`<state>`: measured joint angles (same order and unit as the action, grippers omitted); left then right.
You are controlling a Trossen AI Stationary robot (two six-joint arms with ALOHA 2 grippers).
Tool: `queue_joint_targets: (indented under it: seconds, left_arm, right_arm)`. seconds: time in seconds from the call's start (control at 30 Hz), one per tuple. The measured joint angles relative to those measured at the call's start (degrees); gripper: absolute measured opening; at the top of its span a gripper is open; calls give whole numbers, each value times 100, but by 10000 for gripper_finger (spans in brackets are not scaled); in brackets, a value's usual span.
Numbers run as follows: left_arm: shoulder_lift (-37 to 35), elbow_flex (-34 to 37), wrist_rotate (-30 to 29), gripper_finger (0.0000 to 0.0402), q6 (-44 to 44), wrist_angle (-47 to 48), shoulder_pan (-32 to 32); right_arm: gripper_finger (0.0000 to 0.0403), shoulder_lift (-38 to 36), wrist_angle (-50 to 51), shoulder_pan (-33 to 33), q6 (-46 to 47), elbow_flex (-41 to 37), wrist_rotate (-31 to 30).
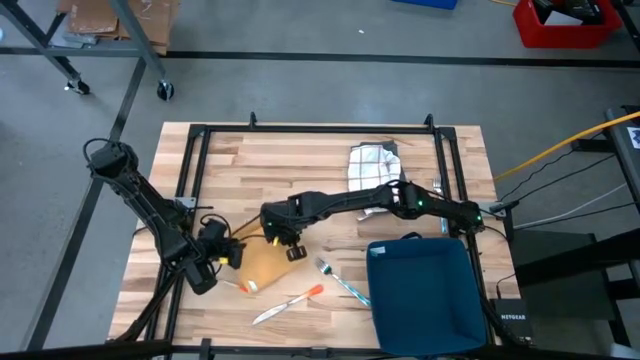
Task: Fold towel
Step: Fold the orange towel
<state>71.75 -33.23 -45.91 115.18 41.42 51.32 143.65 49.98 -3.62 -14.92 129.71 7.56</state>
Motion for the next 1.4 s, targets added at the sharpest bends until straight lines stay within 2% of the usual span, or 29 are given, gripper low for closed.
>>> queue_joint_targets:
  seconds: [0.1, 0.43, 0.63, 0.8, 0.9, 1.03, 1.13, 1.4]
  left_arm:
    - [-28, 1, -253, 160, -47, 8, -88]
    - [-50, -1, -279, 145, -504, -20, -241]
    - [-50, 98, -50, 145, -1237, -20, -378]
    - [-50, 388, -6, 145, -1270, -56, -662]
    - [-48, 640, 304, 145, -1363, -66, -832]
    - [-48, 1058, 693, 145, -1366, -601, -959]
    - [-55, 1337, 632, 145, -1375, -1249, -982]
    - [-55, 1319, 656, 145, -1368, -1479, -982]
  right_arm:
    - [44, 0, 0, 152, 81, -2, 2]
    - [44, -2, 0, 746, 137, -2, 1]
    - [44, -2, -53, 945, 143, -2, 0]
    - [44, -2, -63, 931, 144, -3, 0]
    - [44, -2, -63, 924, 143, -4, 4]
    - [44, -2, -63, 924, 143, -4, 10]
    - [44, -4, -62, 931, 141, -4, -24]
    - [44, -4, -19, 931, 138, 35, -91]
